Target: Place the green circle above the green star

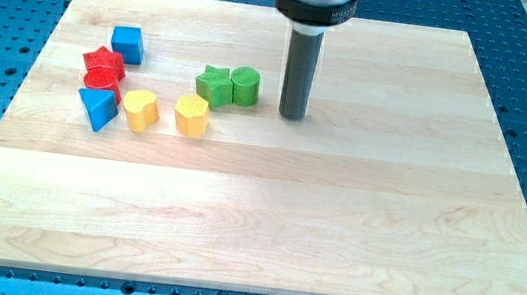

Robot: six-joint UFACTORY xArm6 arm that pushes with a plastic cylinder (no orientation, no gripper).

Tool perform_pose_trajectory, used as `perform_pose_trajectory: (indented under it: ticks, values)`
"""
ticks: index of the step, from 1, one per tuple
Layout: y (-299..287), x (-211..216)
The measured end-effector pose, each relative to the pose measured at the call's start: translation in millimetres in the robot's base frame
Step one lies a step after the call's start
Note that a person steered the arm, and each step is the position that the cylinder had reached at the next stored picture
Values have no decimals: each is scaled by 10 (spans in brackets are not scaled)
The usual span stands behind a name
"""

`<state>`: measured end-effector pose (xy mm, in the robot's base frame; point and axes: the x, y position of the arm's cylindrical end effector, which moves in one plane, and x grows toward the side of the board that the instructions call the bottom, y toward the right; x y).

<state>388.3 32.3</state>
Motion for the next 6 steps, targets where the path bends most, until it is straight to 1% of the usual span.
perform_pose_trajectory:
  ticks: [1, 2, 3, 4, 5, 6]
  values:
    - [-258, -35]
    - [-295, 341]
    - [-496, 114]
    - [-496, -243]
    - [-139, -294]
    - [-389, -410]
